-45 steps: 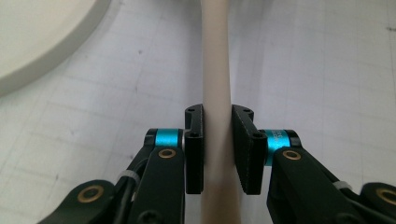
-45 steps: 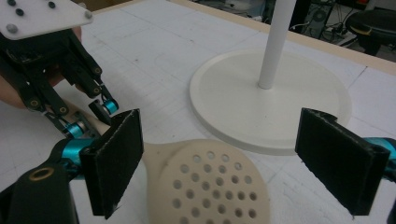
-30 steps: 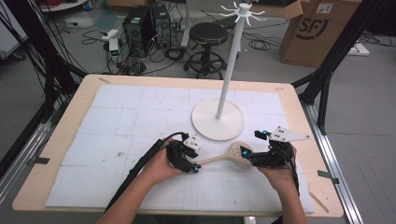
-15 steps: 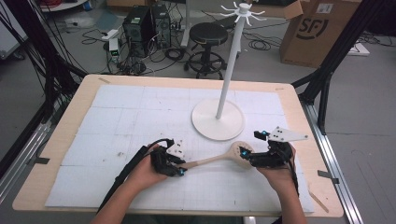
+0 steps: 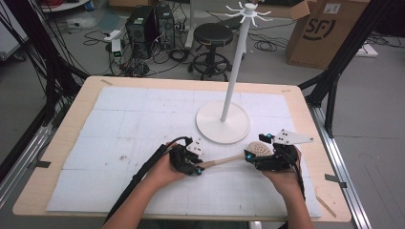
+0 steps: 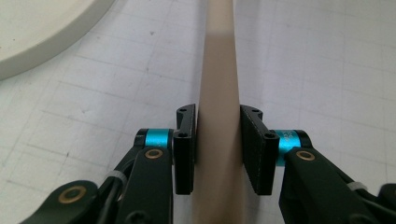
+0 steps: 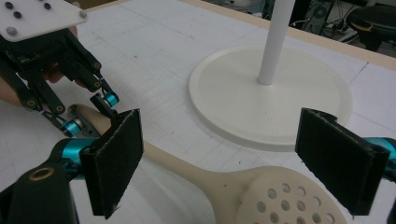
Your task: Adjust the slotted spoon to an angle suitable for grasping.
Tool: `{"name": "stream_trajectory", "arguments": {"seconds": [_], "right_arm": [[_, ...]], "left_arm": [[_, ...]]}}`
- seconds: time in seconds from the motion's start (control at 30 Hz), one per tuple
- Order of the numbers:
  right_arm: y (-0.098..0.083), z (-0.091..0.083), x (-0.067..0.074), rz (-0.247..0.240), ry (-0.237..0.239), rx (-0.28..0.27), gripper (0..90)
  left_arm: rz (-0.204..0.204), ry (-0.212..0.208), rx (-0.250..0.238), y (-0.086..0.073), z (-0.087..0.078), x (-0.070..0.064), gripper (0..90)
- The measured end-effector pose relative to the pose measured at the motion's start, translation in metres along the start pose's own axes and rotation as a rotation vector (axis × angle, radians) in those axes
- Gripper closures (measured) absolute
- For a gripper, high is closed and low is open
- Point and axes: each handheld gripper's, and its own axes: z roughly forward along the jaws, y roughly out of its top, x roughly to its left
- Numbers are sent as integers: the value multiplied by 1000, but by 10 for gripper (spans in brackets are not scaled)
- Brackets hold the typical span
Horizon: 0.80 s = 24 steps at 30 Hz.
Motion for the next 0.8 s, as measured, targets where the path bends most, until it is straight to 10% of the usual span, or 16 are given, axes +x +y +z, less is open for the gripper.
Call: {"name": "stream_trajectory", "arguments": {"seconds": [0.8], "right_arm": [[-4,2,1,-7,-3,27,142]], "left_arm": [[-132,104,-203,-65,-91,4,275]]}}
